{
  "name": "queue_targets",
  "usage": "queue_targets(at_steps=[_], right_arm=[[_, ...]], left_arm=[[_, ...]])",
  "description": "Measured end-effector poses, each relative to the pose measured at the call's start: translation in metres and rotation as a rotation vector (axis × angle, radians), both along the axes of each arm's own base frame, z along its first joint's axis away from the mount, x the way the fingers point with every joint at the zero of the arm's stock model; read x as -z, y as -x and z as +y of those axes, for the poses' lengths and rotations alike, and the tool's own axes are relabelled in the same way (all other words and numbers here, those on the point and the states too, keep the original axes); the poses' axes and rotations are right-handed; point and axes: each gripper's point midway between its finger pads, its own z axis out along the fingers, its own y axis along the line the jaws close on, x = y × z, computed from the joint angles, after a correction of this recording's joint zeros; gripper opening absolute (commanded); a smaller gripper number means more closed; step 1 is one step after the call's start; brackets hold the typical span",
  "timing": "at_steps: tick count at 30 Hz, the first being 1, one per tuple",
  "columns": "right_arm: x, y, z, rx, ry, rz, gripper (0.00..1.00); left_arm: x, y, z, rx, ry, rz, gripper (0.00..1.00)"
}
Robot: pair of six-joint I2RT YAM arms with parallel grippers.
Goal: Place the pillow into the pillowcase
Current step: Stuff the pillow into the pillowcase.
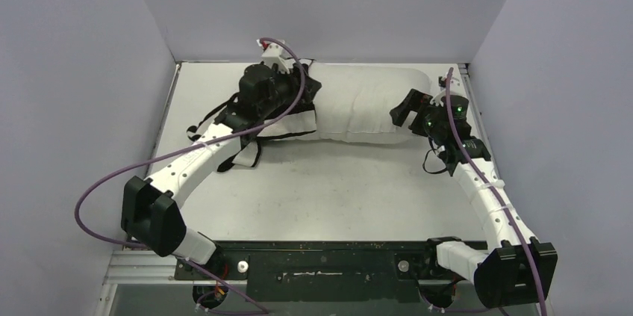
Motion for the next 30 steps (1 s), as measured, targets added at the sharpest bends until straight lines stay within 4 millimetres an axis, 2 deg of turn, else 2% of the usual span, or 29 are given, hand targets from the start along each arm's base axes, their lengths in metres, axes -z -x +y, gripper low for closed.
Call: queue_targets(at_steps=[4,7,10,15,21,25,27,30], right_arm=[[0.001,0.002,0.006,0.002,0.086,0.0,1.0],[-0.003,0.003,0.02,-0.037,0.164,0.022,1.0],[-0.019,-0.001,0.031,-0.046,0.223,0.013,1.0],[-0.053,0.001,0.045,-0.036,0.272,-0.03,1.0],[-0.092,-0.012,0.06,-0.024,0.298,-0.088,1.0],[-0.099,-0.005,0.092,-0.135,0.359,-0.167,1.0],[-0.096,-0.002,0.111,-0.211,0.408,-0.219,1.0],[-0.077,0.005,0.137,-0.347,0.513,-0.282,1.0]], left_arm=[[0.005,-0.01,0.039,-0.032,-0.013,0.043,0.61],[0.03,-0.009,0.072,-0.074,-0.046,0.106,0.65],[0.062,0.008,0.092,-0.088,-0.096,0.17,0.68],[0.101,0.044,0.108,-0.073,-0.161,0.239,0.77],[0.113,0.064,0.123,-0.085,-0.185,0.247,0.78],[0.112,0.071,0.128,-0.084,-0.201,0.226,0.78],[0.111,0.073,0.13,-0.08,-0.216,0.214,0.95],[0.113,0.077,0.136,-0.084,-0.247,0.195,0.97]])
